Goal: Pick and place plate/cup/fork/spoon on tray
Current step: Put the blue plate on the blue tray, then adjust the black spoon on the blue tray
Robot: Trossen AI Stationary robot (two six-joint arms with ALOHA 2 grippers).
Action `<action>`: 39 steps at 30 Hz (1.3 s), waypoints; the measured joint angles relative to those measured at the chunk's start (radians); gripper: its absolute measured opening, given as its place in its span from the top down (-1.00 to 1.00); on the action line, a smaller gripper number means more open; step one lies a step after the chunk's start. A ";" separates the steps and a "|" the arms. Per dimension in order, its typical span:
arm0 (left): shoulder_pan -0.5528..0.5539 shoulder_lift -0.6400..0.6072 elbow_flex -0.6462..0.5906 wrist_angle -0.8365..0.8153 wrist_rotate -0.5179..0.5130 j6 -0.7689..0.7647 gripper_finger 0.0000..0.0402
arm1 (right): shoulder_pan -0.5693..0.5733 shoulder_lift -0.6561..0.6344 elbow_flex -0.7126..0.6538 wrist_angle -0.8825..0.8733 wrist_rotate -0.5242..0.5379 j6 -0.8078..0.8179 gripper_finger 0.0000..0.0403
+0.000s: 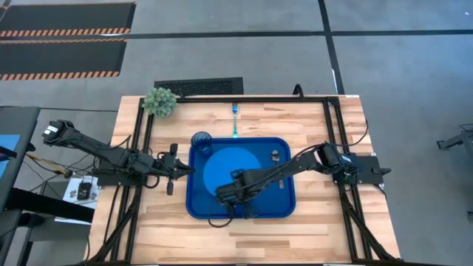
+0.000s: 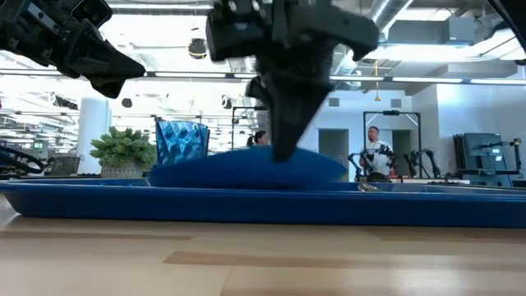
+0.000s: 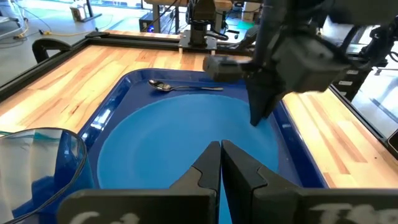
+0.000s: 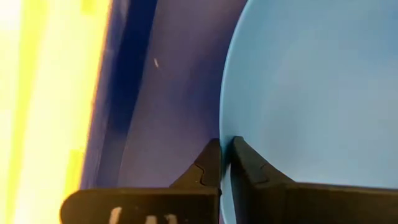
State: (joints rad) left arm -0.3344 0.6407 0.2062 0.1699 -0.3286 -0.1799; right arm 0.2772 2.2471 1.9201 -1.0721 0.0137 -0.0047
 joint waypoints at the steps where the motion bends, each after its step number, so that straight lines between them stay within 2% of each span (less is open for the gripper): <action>1: 0.000 0.000 0.000 0.000 0.000 0.000 1.00 | -0.001 0.000 -0.013 0.001 -0.002 0.003 0.89; 6: 0.000 0.000 0.000 0.000 0.000 0.000 1.00 | -0.005 0.001 -0.059 0.015 -0.015 0.006 0.86; 23: 0.000 0.000 0.000 0.000 0.000 0.000 1.00 | -0.005 0.001 -0.060 0.111 -0.019 -0.020 0.73; 31: 0.000 0.000 0.000 0.000 0.000 0.000 1.00 | -0.004 0.002 -0.060 0.118 -0.023 -0.007 0.57; 39: 0.000 0.000 0.000 0.000 0.000 0.000 1.00 | -0.003 0.001 -0.060 0.117 -0.020 0.012 0.28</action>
State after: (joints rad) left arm -0.3347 0.6411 0.2062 0.1699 -0.3285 -0.1799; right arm 0.2745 2.2485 1.8603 -0.9556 -0.0059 0.0070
